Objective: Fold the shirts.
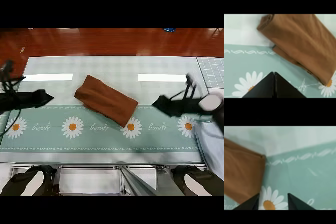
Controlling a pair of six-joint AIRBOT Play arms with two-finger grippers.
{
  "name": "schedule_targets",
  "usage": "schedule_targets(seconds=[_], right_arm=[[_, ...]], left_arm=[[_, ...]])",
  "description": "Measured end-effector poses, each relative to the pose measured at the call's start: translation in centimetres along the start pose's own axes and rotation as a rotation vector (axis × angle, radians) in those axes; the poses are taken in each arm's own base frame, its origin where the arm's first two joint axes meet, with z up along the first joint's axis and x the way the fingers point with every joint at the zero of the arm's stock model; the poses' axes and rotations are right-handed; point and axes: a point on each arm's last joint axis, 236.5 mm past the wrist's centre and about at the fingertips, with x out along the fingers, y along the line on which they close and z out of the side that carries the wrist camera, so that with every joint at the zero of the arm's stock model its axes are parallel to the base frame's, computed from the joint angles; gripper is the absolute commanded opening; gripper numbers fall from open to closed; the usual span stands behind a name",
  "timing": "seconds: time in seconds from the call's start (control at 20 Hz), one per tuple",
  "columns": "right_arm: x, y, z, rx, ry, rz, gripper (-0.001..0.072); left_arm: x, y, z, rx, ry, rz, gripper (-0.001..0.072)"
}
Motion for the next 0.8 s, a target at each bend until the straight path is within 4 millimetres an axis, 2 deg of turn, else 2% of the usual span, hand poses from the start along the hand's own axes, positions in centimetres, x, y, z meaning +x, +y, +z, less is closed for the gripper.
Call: schedule_targets(seconds=[0.1,0.2,0.35,0.55,0.6,0.65,0.7,0.8], right_arm=[[2.6,-0.7,-2.4,0.067,0.049,0.026,0.0403],[4.8,-0.4,-4.2,0.108,0.104,0.057,0.0403],[7.7,1.4,-5.4,0.143,0.160,0.110,0.0403],[10.9,4.9,-5.9,0.154,0.217,0.177,0.0397],[11.6,5.8,-5.9,0.148,0.227,0.188,0.0356],[12.2,6.6,-5.8,0.134,0.232,0.195,0.0162],[12.9,7.3,-5.5,0.110,0.233,0.201,0.0023],[13.4,9.8,-4.7,0.048,0.227,0.245,0.0023]], left_arm=[[1.1,-0.4,-0.8,0.008,0.019,-0.009,0.0021],[1.8,-0.6,-1.3,0.011,0.034,-0.016,0.0021],[2.4,-0.7,-1.8,0.010,0.050,-0.020,0.0021],[2.8,-0.8,-2.0,0.009,0.057,-0.023,0.0021],[2.8,-0.8,-2.0,0.008,0.058,-0.024,0.0021],[2.8,-0.8,-2.0,0.008,0.059,-0.025,0.0021],[2.8,-0.9,-2.0,0.007,0.060,-0.025,0.0021],[2.9,-0.9,-2.0,0.007,0.059,-0.026,0.0021]])
